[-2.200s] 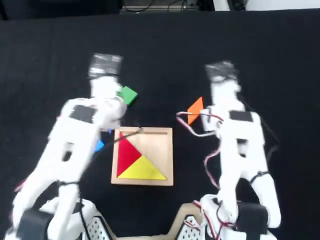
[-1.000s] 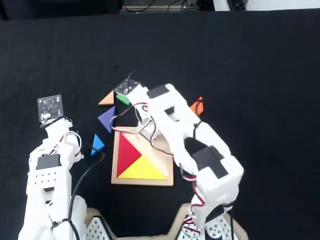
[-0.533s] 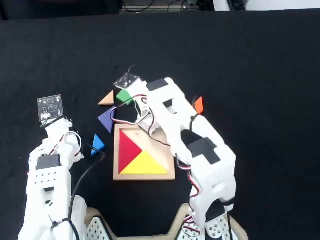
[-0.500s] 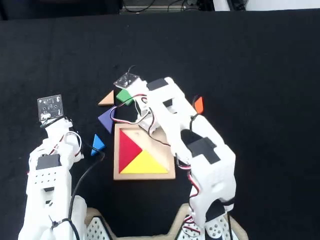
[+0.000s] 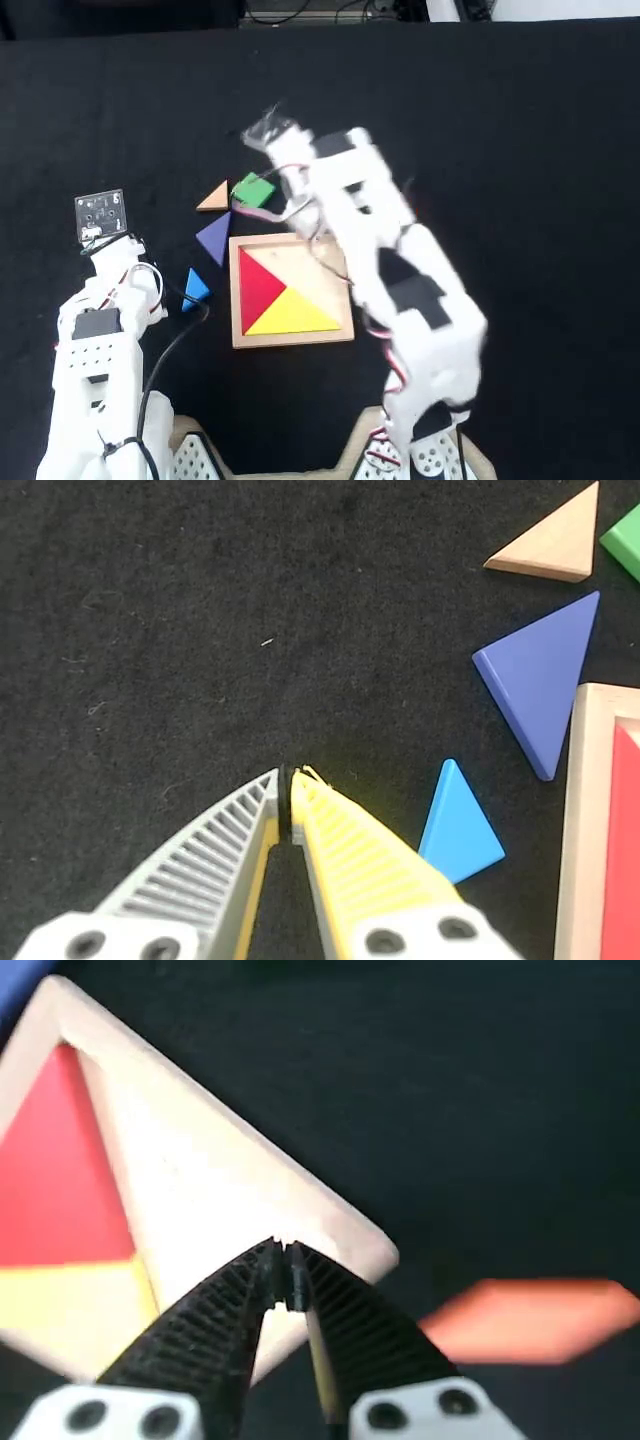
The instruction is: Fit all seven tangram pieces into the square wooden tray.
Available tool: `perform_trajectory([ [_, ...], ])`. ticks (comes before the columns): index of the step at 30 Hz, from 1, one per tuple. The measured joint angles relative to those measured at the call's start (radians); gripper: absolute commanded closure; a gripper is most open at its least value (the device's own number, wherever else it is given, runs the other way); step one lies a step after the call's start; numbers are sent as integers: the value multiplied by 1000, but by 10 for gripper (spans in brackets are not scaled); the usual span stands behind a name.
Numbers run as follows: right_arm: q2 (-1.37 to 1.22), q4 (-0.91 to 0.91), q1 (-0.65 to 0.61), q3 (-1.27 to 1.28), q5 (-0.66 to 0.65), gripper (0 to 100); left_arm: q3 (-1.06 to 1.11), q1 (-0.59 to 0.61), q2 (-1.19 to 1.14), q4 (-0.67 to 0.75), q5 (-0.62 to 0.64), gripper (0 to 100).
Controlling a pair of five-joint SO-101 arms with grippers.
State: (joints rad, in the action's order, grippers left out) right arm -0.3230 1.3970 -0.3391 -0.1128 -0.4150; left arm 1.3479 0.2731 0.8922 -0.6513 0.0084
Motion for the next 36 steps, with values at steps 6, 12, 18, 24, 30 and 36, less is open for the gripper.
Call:
perform_trajectory([
  [6, 155, -26, 256, 135, 2, 890, 0, 0, 0, 0, 0, 967],
  [12, 92, -115, 331, 232, -21, 815, 44, 0, 8, 61, 0, 967],
  [18, -66, -115, 330, 97, -25, 822, 46, 0, 8, 72, 0, 967],
  [24, -301, 28, 330, -210, 5, 823, 46, 0, 8, 72, 0, 967],
  [30, -459, 206, 265, -574, 15, 884, 46, 0, 8, 72, 0, 967],
  [36, -623, 216, 212, -750, -21, 988, 46, 0, 8, 72, 0, 967],
])
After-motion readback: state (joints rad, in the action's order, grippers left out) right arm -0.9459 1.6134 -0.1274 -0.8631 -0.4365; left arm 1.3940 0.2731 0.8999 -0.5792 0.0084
